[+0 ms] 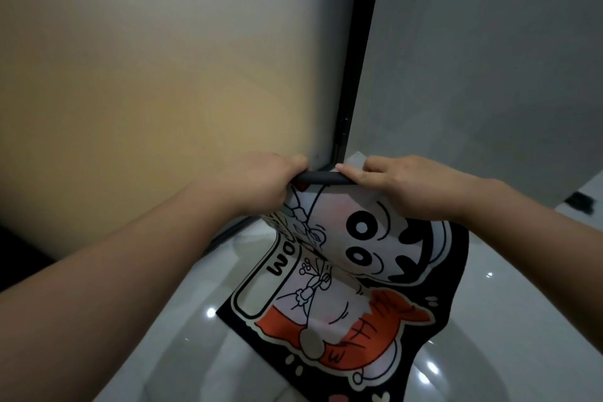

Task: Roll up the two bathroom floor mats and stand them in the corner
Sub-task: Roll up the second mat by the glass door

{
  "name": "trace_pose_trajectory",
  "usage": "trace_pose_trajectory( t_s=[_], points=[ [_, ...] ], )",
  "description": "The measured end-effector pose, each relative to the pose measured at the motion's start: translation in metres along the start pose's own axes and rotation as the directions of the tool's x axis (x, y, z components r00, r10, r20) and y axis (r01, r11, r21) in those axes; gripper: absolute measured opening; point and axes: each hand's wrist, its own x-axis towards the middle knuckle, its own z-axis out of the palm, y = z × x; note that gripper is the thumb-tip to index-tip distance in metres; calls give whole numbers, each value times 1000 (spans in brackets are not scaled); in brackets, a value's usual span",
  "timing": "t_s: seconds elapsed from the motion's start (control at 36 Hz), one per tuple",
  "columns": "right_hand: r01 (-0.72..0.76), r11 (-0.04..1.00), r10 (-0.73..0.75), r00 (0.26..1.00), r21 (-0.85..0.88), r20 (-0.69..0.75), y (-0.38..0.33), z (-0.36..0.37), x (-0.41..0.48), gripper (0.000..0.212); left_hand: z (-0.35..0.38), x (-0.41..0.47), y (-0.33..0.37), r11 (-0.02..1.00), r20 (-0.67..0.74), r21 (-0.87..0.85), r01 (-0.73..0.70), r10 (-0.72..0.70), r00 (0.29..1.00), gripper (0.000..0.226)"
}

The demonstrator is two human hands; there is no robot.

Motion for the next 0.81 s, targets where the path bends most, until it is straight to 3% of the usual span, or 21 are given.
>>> trace_pose_trajectory(
  t_s=[0.11,0.31,0.42,0.61,0.81],
  points=[
    [21,999,-19,999,50,-50,8,1,-6,75,8,2,-2,997,-92,61,-52,57,994,27],
    [27,1000,-28,999,-15,-36,10,5,-4,70,14,0,0,986,-114,-41,-159,153,982,33],
    [26,998,-26,1000,-56,-15,11,6,-5,70,15,0,2,979,-125,-53,-199,191,974,21],
    [41,997,-40,999,-61,16,8,8,-8,55,16,7,-3,990,-18,-82,-117,116,993,13],
    [9,1000,-9,997,0,-70,4,11,-4,50,21,11,-5,998,-64,-35,-57,55,996,19]
  ],
)
